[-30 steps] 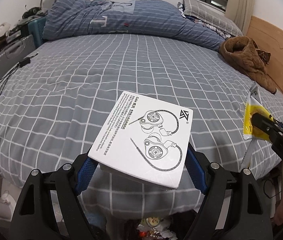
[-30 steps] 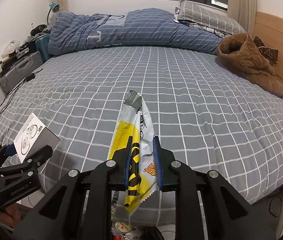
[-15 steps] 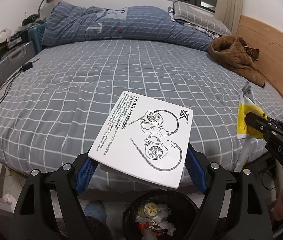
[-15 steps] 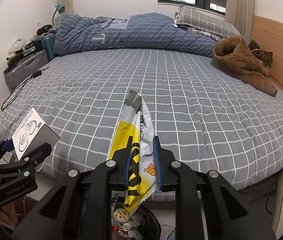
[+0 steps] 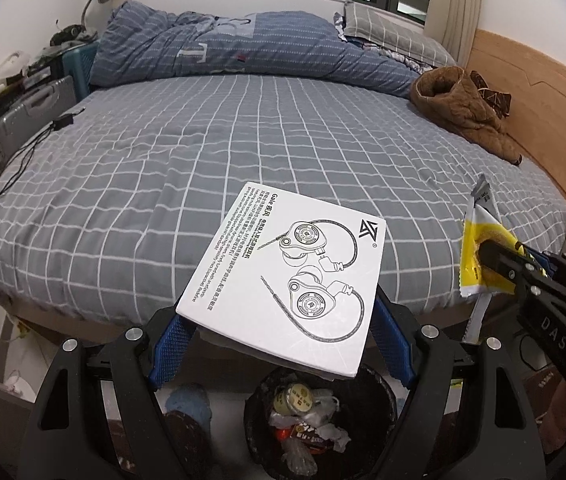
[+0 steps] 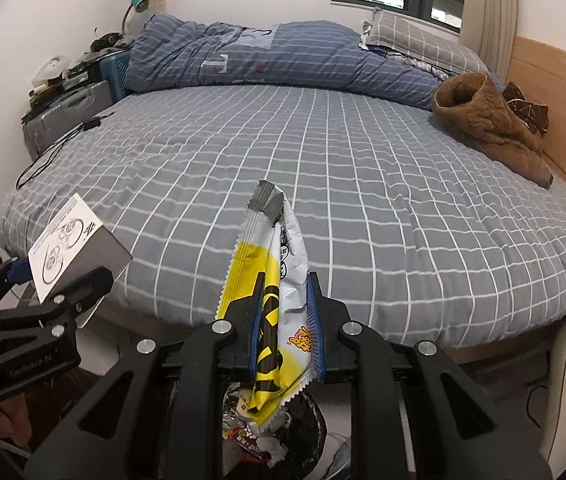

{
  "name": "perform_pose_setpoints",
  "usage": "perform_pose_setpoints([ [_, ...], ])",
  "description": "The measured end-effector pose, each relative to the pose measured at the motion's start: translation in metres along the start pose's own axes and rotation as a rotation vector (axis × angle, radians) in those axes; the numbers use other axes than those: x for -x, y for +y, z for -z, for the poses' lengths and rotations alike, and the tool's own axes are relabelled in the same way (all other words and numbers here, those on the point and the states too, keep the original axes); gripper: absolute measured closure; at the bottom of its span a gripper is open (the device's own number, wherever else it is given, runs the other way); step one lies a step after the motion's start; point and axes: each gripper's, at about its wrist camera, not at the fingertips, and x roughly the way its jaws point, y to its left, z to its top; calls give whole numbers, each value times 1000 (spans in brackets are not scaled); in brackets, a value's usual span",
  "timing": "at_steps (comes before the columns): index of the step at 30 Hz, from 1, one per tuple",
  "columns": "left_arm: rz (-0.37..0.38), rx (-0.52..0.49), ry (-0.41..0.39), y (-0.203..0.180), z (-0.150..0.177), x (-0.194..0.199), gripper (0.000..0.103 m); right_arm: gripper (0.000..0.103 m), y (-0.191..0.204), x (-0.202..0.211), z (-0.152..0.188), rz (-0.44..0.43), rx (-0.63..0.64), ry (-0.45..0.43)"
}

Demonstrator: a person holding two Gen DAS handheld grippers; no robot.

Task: Collect trash
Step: 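Carry the white box and yellow wrapper with both tools over the floor bin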

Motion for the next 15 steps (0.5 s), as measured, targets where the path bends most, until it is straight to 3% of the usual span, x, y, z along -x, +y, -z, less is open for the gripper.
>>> perform_pose_setpoints([
  [9, 16, 17, 44, 2, 21, 18, 25, 85, 9, 12, 25, -13, 17, 39],
  [15, 3, -7, 24, -9, 20, 41, 25, 85, 12, 30, 28, -13, 18, 36],
])
